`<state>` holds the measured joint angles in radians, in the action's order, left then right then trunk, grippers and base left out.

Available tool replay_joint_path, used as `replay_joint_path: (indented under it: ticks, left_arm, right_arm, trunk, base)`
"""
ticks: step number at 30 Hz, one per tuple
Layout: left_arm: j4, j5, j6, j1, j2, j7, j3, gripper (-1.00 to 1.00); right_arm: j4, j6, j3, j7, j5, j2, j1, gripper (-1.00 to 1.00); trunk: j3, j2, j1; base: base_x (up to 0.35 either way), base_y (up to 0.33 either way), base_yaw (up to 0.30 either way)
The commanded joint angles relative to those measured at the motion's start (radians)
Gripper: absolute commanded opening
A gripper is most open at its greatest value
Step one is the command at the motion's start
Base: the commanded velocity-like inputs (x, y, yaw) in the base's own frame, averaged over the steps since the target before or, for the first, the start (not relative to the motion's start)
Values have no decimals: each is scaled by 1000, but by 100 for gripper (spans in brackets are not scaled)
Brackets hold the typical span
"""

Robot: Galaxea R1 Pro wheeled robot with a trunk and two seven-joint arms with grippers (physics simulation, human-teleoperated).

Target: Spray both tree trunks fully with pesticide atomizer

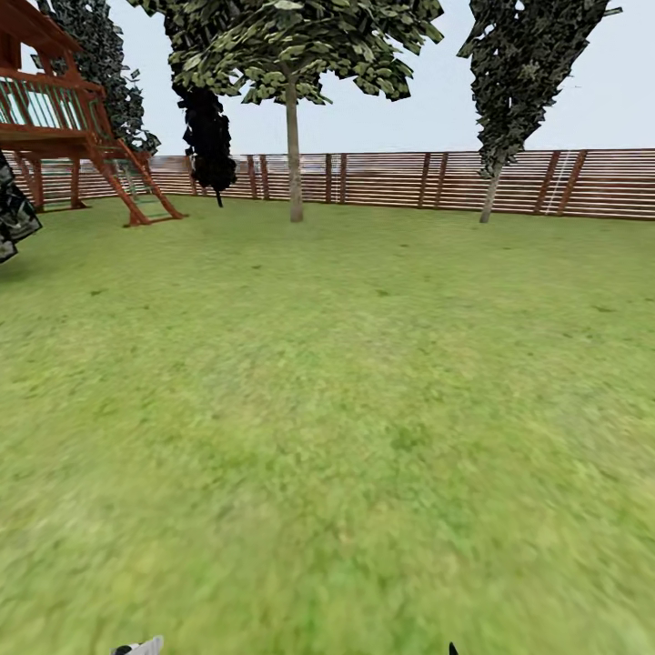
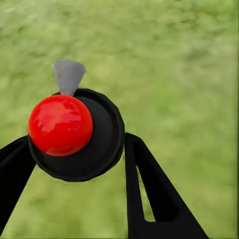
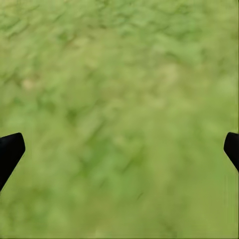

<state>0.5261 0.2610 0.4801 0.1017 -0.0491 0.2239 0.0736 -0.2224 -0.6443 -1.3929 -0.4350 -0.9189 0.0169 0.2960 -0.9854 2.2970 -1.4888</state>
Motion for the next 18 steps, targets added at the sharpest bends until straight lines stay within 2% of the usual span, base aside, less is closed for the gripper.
replay_joint_path:
  ticks: [1,18]
  left_arm:
    - [0,-1,0,0,0,0,0,-100]
    - [1,0,0,1,0,0,0,-100]
  right_arm:
    - [0,0,0,0,0,0,0,100]
    - [0,0,0,0,0,0,0,100]
  trunk:
    - [0,0,0]
    - [0,0,0]
  base:
    - [339,0,0]
    - [339,0,0]
